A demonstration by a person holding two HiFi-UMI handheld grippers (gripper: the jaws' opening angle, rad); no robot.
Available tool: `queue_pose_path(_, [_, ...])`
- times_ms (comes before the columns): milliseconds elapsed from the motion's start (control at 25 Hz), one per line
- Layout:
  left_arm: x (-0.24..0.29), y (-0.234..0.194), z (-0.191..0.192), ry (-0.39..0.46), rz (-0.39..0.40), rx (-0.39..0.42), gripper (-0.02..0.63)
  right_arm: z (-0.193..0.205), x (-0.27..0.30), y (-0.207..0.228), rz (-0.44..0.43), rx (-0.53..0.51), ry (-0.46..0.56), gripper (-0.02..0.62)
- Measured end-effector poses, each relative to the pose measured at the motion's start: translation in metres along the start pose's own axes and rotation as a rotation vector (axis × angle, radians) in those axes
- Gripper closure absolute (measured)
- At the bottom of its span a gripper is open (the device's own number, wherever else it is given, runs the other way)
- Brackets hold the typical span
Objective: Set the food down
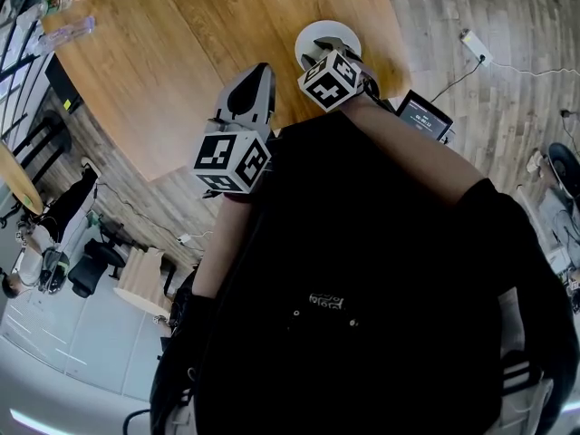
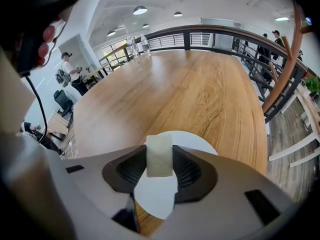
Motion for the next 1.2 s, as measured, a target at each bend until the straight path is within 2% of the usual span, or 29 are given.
queue_pose_path(280, [-0.003,0.000,0.002,-0.005,0.004,-0.018,0.600,0.010,0.010,0.001,0.002,-0.019,-0.036,0.425])
queue_pose_path(600, [-0.008,-0.002,0.008,-0.023,-0.004,-0.013,0.600,0.015,0.016,-0.004,0.037,-0.107,-0.055,0.425])
queue_pose_path(800, [-0.001,0.001,0.014,-0.028,-0.005,-0.019,0.600,0.023,0.020,0.001,0.039,-0.105,-0.057,0.418])
queue_pose_path(960, [-0.004,0.002,0.014,-0.028,0.002,-0.012,0.600,0.017,0.018,-0.002,0.042,-0.103,-0.046,0.383])
queue_pose_path(1200, [-0.009,0.003,0.011,-0.010,0.005,-0.002,0.600,0.011,0.013,-0.006,0.049,-0.112,-0.035,0.383])
Point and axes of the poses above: the fingertips, and each gripper's own axes: x forward along the fingers, y to its right, z out of its underside, the point moved 2 cm from there along -x, backward along the fingers, and after that the axes turned 5 degrees about -x, right-handed, at the moved point
